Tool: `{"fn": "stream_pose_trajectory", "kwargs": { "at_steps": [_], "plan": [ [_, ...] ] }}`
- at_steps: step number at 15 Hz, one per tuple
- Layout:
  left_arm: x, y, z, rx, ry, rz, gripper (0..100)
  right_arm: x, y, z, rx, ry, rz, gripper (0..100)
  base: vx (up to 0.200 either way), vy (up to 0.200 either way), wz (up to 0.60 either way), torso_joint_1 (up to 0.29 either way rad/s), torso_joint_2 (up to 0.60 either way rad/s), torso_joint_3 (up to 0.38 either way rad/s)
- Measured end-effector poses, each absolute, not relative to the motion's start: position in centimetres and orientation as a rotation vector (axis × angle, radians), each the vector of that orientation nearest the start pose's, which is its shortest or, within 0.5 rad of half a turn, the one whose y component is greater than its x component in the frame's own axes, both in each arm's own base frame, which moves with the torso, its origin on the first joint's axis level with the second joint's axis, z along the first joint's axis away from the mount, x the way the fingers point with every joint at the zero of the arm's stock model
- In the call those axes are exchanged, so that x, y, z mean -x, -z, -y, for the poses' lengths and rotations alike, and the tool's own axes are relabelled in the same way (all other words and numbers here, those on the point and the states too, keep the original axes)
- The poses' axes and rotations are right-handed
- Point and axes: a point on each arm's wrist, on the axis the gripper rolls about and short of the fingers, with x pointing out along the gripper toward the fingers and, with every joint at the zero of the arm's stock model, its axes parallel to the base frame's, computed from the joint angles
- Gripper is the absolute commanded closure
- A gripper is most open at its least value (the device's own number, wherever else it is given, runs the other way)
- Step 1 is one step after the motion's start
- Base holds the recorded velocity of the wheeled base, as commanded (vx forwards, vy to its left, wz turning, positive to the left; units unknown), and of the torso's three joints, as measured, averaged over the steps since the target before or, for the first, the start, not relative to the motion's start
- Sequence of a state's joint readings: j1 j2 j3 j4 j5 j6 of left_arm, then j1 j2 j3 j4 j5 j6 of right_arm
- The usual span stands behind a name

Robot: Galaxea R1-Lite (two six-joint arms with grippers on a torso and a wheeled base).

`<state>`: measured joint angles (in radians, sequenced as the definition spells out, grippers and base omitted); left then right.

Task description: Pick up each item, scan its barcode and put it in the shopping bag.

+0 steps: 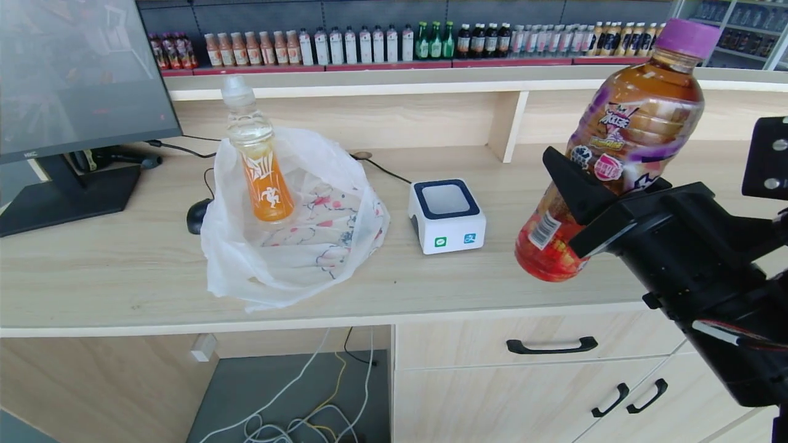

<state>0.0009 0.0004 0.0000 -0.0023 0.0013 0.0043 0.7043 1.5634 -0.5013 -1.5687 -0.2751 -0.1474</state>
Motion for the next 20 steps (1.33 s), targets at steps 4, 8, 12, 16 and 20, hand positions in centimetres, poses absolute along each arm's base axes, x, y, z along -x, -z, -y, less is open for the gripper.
{"fn": "stream_pose_trajectory", "kwargs": {
  "at_steps": [4,8,12,16,20],
  "plan": [
    [2.3,-7.6,0.0,-0.004,-0.003,0.002,0,-19.5,-23.7,-15.9,-0.037,-0.415,0.516,100,0.000,0.000,0.00,0.000,0.00,0.000],
    [2.3,-7.6,0.0,-0.005,-0.002,0.002,0,-21.3,-22.9,-17.5,0.191,-0.419,0.556,100,0.000,0.000,0.00,0.000,0.00,0.000],
    [2.3,-7.6,0.0,-0.004,-0.003,0.002,0,-24.9,-23.4,-19.0,0.419,-0.444,0.697,100,0.000,0.000,0.00,0.000,0.00,0.000],
    [2.3,-7.6,0.0,-0.004,-0.003,0.002,0,-27.5,-23.9,-20.6,0.574,-0.545,0.880,100,0.000,0.000,0.00,0.000,0.00,0.000],
    [2.3,-7.6,0.0,-0.004,-0.003,0.002,0,-29.3,-23.6,-20.3,0.734,-0.648,1.029,100,0.000,0.000,0.00,0.000,0.00,0.000]
  ]
}}
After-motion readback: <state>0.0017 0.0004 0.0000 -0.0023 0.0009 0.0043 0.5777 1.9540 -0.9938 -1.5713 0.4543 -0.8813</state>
